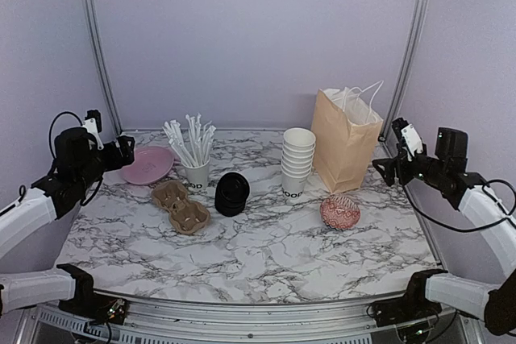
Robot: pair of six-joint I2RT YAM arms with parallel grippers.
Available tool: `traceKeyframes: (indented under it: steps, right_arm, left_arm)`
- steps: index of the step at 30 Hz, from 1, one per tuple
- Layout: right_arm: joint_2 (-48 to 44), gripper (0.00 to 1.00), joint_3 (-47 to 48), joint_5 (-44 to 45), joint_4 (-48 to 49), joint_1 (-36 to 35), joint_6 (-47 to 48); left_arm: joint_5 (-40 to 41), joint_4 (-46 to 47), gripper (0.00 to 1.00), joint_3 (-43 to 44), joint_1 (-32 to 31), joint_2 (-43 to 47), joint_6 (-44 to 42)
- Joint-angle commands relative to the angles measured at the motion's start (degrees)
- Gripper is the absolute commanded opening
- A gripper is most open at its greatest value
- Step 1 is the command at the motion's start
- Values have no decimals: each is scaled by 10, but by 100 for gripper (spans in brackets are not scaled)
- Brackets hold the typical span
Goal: Pack the takeout coffee
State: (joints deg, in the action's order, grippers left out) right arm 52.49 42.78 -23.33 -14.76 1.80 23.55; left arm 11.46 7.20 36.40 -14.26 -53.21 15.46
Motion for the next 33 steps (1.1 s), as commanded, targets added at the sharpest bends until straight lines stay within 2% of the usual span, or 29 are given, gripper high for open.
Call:
traceKeyframes:
  steps: [1, 3, 5, 7, 12, 17, 22, 27, 33]
  right_arm:
    - [-5, 99, -8, -23, 10, 0, -50]
    - [-6, 99, -4, -65, -1, 0, -28]
    - [2, 98, 11, -146, -46, -1, 47]
    - [18, 92, 42, -218, -115, -7, 112]
    - [66, 80, 126, -205, -224, -104, 175]
    - [97, 76, 181, -159, -253, -185, 205]
    - [153, 64, 231, -97, -227, -230, 180]
    - [245, 46, 316, -56, -229, -279, 155]
    - [355, 42, 424, -15, -244, -308, 135]
  left_arm:
    - [-64, 3, 95, -4, 2, -5, -30]
    - [-104, 11, 85, -13, 0, -3, -57]
    - [-127, 12, 76, -14, -4, -8, -60]
    - [-170, 5, 67, -2, -7, -19, -57]
    - [-248, -32, 55, 40, -30, -46, -68]
    - [-247, -46, 54, 51, -69, -48, -84]
    - [-233, -52, 54, 57, -111, -48, -92]
    - [-228, -47, 56, 53, -126, -51, -96]
    - [-227, -47, 57, 47, -125, -53, -101]
